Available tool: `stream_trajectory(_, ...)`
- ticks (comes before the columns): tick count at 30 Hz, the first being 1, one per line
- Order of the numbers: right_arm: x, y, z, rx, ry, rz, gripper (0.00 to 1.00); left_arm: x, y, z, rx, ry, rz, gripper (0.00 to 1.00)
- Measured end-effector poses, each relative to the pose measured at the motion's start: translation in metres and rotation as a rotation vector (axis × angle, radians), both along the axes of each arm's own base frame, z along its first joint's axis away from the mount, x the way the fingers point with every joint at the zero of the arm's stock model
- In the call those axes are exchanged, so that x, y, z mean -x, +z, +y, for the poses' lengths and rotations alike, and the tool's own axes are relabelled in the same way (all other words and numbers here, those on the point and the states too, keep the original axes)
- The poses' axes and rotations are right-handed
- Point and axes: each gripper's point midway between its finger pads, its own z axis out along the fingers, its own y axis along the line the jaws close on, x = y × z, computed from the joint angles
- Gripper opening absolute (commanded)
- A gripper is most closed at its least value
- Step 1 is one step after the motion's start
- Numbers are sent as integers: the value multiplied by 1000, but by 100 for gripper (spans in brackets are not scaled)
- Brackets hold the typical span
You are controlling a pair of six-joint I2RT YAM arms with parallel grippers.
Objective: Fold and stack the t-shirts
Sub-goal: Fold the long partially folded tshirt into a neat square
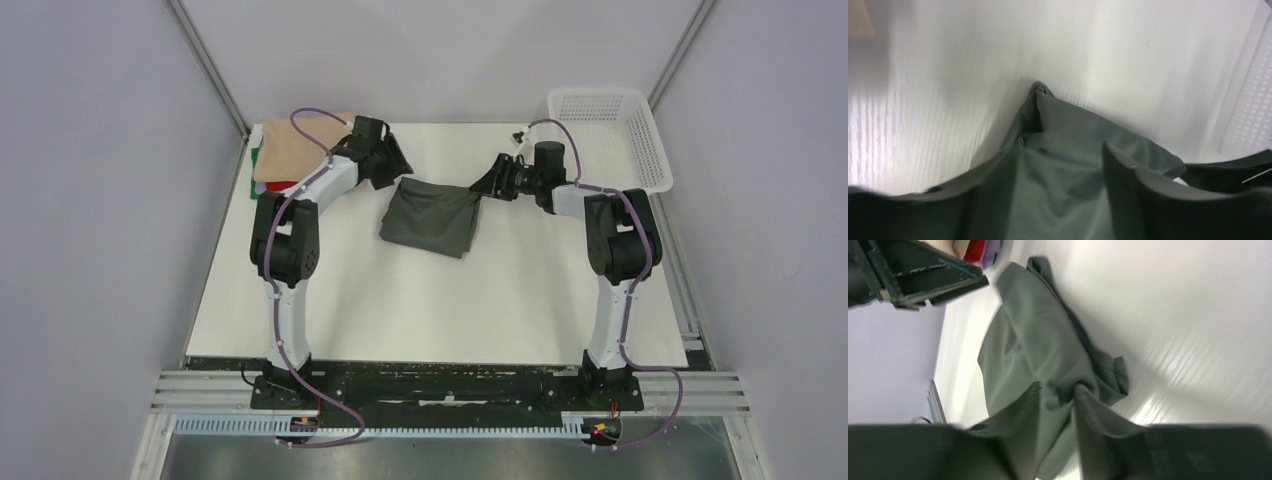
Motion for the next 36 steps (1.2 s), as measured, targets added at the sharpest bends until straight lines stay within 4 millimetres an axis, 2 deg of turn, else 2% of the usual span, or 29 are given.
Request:
stream_trajectory(1,-5,-2,-2,2,-14,8,95,-4,-1,0,-3,-1,-2,86)
stream_trajectory(2,-10,-3,-5,3,-32,16,98,-8,0,0,-3,-1,-4,98)
stream_trajectory(7,-26,11,-18,45,-100,-28,98,-13,15,-4,24,-25,-39,100)
stream_trajectory(9,-22,19,-20,57,-109,-43,98,-9,20,-9,46,-47,-49,100)
stream_trajectory(11,-9,26,-17,68,-105,-53,98,-2,24,-16,75,-79,-56,100)
stream_trajectory(15,21,38,9,72,-41,-79,98,6,26,-35,123,-143,-61,100)
stream_trajectory(19,30,43,42,24,29,-113,98,-6,22,-51,149,-173,-85,100)
stream_trajectory(22,15,33,53,-32,26,-100,98,-23,-2,-58,142,-168,-67,100)
stream_trajectory(25,-6,2,51,-68,-14,-38,98,-27,-37,-57,128,-146,-7,100)
stream_trajectory(27,-9,-25,47,-79,-38,30,98,-33,-35,-59,148,-138,-11,100)
stream_trajectory(33,-14,-26,45,-112,-44,26,98,-30,-40,-57,166,-120,-9,100)
stream_trajectory(36,-9,-28,43,-106,-41,6,98,-12,-42,-53,181,-118,-28,100)
